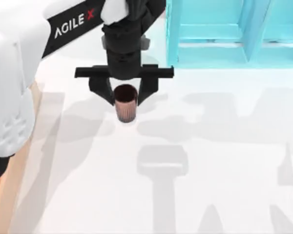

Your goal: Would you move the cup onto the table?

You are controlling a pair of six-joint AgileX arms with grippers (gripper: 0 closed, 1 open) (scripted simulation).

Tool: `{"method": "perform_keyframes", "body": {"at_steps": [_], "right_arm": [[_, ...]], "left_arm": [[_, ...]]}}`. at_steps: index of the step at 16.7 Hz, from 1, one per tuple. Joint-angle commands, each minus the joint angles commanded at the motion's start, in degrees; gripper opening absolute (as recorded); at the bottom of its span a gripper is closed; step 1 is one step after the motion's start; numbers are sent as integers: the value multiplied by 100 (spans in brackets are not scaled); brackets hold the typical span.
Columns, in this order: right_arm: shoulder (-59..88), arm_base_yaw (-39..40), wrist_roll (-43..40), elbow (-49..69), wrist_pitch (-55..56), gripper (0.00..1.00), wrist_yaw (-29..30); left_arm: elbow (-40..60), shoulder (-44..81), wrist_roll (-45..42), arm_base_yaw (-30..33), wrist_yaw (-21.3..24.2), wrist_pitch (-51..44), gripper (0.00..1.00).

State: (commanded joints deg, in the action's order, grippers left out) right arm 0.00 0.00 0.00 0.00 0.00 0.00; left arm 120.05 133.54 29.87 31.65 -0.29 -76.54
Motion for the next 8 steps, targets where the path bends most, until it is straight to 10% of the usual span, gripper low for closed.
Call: {"method": "perform_keyframes", "body": {"at_steps": [3, 8], "right_arm": [[0, 0, 0, 0, 0, 100, 0], [0, 0, 0, 0, 0, 100, 0]], "left_arm": [[0, 0, 0, 0, 0, 0, 0], [0, 0, 0, 0, 0, 0, 38]]}}
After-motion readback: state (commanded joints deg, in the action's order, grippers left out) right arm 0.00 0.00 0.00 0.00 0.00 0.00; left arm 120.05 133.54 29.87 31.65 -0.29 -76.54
